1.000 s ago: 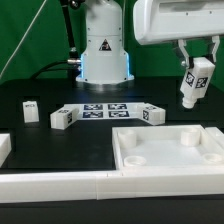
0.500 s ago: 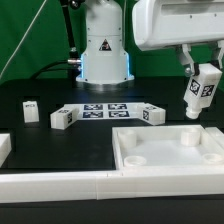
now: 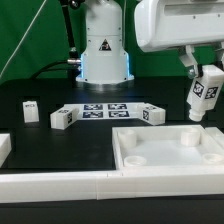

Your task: Assemble one leg

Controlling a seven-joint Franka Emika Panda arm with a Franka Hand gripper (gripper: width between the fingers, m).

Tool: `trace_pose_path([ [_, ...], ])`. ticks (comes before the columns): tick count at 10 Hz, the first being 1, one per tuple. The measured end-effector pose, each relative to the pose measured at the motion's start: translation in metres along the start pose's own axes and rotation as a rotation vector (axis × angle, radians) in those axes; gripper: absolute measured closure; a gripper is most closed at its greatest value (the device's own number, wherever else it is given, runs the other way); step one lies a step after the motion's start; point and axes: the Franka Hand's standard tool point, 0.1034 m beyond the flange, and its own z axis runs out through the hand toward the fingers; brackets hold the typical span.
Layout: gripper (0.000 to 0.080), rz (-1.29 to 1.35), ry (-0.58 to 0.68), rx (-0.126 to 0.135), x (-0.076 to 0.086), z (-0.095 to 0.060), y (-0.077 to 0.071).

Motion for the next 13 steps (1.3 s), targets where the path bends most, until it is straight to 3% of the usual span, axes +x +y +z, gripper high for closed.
trace_pose_path([
  [3, 0.0508, -0.002, 0.055, 0.000, 0.022, 0.013, 0.007],
  [5, 0.0508, -0.020, 0.079, -0.005, 0.028, 0.019, 0.014],
  [6, 0.0508, -0.035, 0.207, -0.044, 0.032, 0.017, 0.021],
  [7, 0.0508, -0.032, 0.233, -0.053, 0.023, 0.021, 0.022],
  [13, 0.0508, -0.032, 0.213, -0.038, 0.023, 0.034, 0.018],
])
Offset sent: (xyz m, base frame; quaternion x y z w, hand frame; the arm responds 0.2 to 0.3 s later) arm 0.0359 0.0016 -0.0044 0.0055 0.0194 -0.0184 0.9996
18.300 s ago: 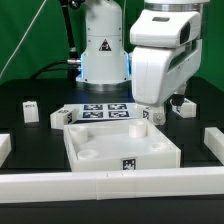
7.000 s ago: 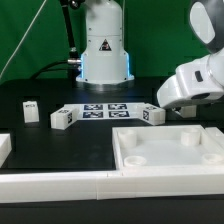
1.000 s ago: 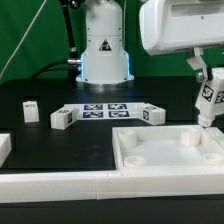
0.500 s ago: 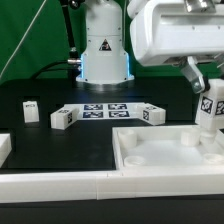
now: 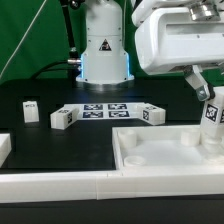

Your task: Assemble one leg

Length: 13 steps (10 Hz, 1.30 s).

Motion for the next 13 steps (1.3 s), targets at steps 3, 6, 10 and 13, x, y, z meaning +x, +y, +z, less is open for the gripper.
trace_pose_path([
  [3, 0.0508, 0.006, -0.007, 0.004, -0.002, 0.009, 0.002],
  [6, 0.0508, 0.008, 0.017, 0.002, -0.004, 0.015, 0.000],
  [10, 0.0508, 0.012, 0.014, 0.005, -0.012, 0.021, -0.002],
  [13, 0.0508, 0.014, 0.066, -0.010, -0.012, 0.022, -0.002],
])
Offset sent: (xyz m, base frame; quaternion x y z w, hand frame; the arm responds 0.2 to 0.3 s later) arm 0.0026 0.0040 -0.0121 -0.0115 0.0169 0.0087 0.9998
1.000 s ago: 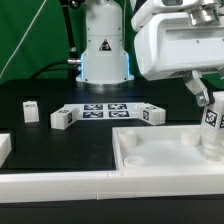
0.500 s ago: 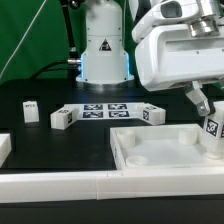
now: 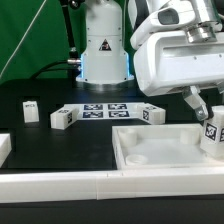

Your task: Assemble one leg

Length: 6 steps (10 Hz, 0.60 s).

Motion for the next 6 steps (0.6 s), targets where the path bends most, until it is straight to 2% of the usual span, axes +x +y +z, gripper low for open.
trace_pose_path([
  [1, 0.0508, 0.000, -0.010, 0.003, -0.0007, 0.0007, 0.0000],
  [2, 0.0411, 0.000, -0.012, 0.004, -0.0012, 0.0010, -0.0002],
  [3, 0.0277, 0.000, -0.012, 0.004, -0.0012, 0.0010, -0.0002],
  [4, 0.0277, 0.000, -0.012, 0.004, -0.0013, 0.0011, -0.0002],
  [5, 0.0179, 0.000, -0.012, 0.004, -0.0014, 0.0011, -0.0003],
  [6, 0.0156, 0.000, -0.012, 0.004, -0.0014, 0.0011, -0.0003],
])
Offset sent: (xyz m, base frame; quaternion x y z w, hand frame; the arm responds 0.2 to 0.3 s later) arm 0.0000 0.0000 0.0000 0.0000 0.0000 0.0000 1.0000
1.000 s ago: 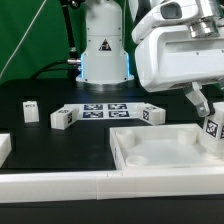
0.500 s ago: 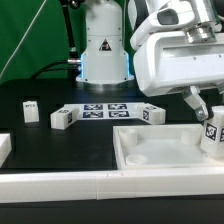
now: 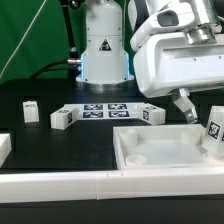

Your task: Assemble one leg

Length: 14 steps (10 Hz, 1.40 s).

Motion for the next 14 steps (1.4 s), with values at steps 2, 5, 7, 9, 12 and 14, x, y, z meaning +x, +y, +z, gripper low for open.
trace_pose_path([
  [2, 0.0151, 0.000, 0.000, 0.000, 0.000, 0.000, 0.000],
  [5, 0.0150, -0.012, -0.010, 0.001, 0.011, -0.012, -0.001],
  [7, 0.0150, -0.020, -0.017, 0.003, 0.016, -0.016, -0.003],
  [9, 0.0150, -0.025, -0.051, 0.016, 0.016, -0.015, -0.006],
  [12, 0.0150, -0.026, -0.319, 0.092, 0.016, -0.011, -0.006],
  [14, 0.0150, -0.002, -0.463, 0.125, 0.016, -0.014, -0.004],
])
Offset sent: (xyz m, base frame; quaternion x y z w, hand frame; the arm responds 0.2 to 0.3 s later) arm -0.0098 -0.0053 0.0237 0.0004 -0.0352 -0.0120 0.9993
